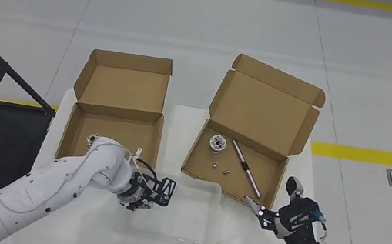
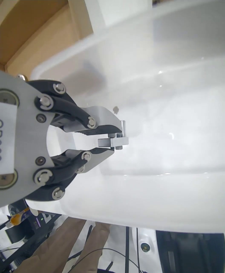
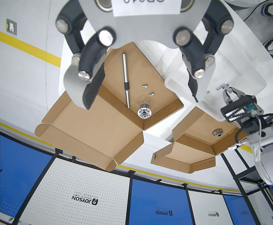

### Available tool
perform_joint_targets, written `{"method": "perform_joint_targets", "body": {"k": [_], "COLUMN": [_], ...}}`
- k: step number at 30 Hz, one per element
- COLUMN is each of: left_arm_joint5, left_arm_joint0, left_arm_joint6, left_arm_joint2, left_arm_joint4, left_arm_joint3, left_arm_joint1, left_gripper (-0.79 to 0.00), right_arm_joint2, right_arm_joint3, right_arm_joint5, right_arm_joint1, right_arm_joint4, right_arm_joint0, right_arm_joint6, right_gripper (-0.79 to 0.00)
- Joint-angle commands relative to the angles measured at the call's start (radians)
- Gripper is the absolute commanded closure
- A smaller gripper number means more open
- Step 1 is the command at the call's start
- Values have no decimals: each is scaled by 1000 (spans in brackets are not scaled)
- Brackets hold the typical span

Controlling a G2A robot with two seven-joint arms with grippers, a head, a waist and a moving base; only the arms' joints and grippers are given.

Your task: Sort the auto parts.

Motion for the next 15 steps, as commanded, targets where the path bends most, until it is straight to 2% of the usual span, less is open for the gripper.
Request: {"method": "perform_joint_targets", "body": {"k": [1, 9, 15], "left_arm_joint5": [0, 37, 95], "left_arm_joint0": [11, 97, 192], "left_arm_joint6": [-1, 22, 102], "left_arm_joint2": [-38, -245, -418], "left_arm_joint4": [-7, -4, 50], "left_arm_joint3": [-43, -168, -197], "left_arm_joint1": [34, 163, 242], "left_gripper": [0, 0, 0], "right_arm_joint2": [0, 0, 0], "right_arm_joint3": [0, 0, 0], "right_arm_joint5": [0, 0, 0], "right_arm_joint1": [0, 0, 0], "right_arm_joint4": [0, 0, 0], "right_arm_joint0": [0, 0, 0], "right_arm_joint6": [0, 0, 0], "right_gripper": [-785, -785, -785]}}
